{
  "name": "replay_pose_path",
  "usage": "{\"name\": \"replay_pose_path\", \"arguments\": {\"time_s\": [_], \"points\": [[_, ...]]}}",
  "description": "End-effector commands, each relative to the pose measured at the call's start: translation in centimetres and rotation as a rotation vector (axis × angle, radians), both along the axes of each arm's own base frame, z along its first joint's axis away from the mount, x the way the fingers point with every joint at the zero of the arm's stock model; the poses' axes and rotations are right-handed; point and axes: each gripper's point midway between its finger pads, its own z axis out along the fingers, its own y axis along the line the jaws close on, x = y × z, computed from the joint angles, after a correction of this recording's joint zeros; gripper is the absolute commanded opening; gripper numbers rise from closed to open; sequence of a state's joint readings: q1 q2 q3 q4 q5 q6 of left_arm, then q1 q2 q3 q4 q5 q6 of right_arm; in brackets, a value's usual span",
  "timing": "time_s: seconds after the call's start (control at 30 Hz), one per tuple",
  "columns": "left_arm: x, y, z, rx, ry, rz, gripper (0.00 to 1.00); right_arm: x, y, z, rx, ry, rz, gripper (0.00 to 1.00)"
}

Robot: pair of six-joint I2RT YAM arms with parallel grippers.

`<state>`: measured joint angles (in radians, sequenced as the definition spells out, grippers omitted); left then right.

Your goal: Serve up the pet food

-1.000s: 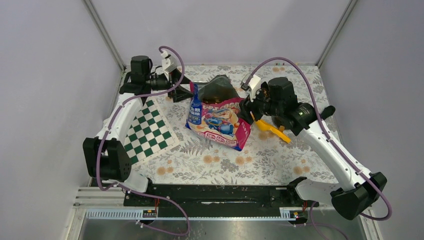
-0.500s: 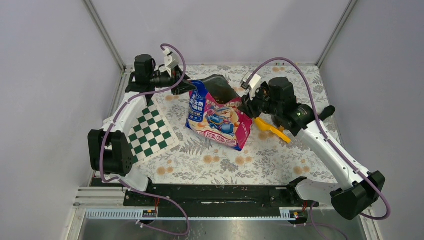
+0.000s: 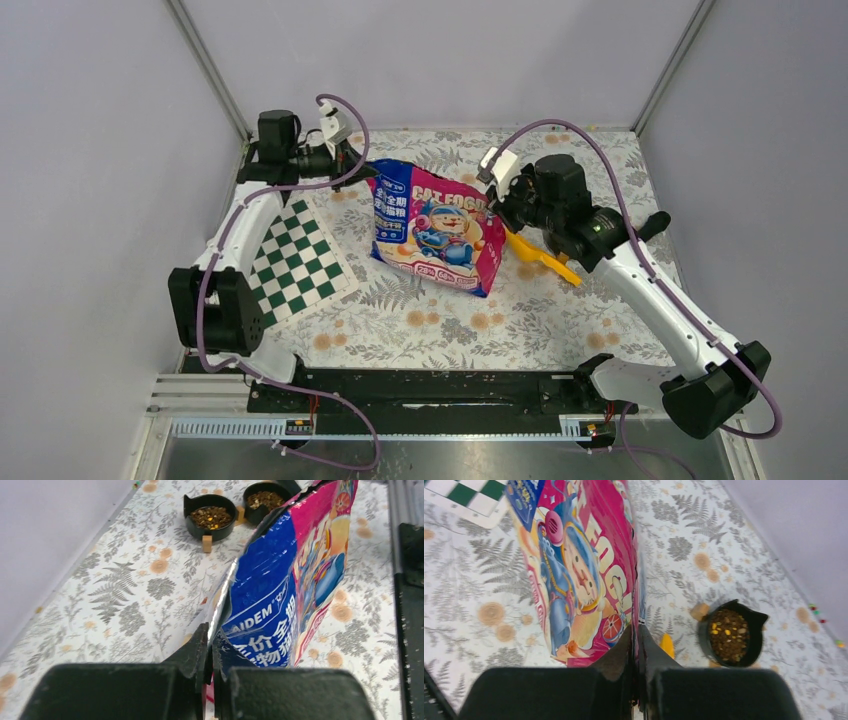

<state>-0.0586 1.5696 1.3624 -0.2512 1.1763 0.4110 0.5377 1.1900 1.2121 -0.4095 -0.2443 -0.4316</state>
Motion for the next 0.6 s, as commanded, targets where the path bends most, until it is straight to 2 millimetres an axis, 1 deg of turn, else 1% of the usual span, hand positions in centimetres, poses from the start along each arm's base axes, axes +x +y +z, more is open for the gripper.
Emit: {"name": "replay_pose_path", "arguments": {"time_s": [0.0,0.03,0.07,0.17,0.27,0.33,0.37,0.43,0.47,0.5,0.57], "points": [[0.3,3.7,4.5,0.214,-0.265,0.136,0.0,2.8,-4.6,6.2,-0.121,-0.262,-0.171,0.0],[0.3,4.2,4.9,0.246,-0.283,0.154,0.0,3.2,-5.2,7.3,-0.133,-0.295,-0.196,0.0],[0.4,4.6,5.5,0.271,-0.305,0.175,0.0,3.3,-5.4,8.5,-0.131,-0.329,-0.199,0.0],[0.0,5.4,7.3,0.307,-0.367,0.224,0.0,3.3,-5.3,11.3,-0.095,-0.419,-0.192,0.0],[-0.5,6.2,8.0,0.373,-0.426,0.272,0.0,3.0,-4.7,12.8,-0.044,-0.468,-0.17,0.0],[-0.7,6.6,7.5,0.455,-0.469,0.308,0.0,2.8,-4.4,12.9,-0.009,-0.476,-0.161,0.0],[-0.7,6.8,7.0,0.503,-0.497,0.326,0.0,2.7,-4.2,12.8,0.004,-0.48,-0.154,0.0],[-0.7,6.9,6.0,0.542,-0.561,0.364,0.0,2.6,-4.1,11.6,0.021,-0.468,-0.156,0.0],[-0.7,7.1,5.4,0.547,-0.604,0.39,0.0,2.6,-4.1,10.7,0.023,-0.454,-0.16,0.0],[-0.6,7.1,4.0,0.549,-0.642,0.421,0.0,2.6,-4.2,9.4,0.015,-0.44,-0.166,0.0],[-1.2,7.3,2.6,0.546,-0.697,0.465,0.0,2.9,-4.8,6.2,-0.012,-0.407,-0.202,0.0]]}}
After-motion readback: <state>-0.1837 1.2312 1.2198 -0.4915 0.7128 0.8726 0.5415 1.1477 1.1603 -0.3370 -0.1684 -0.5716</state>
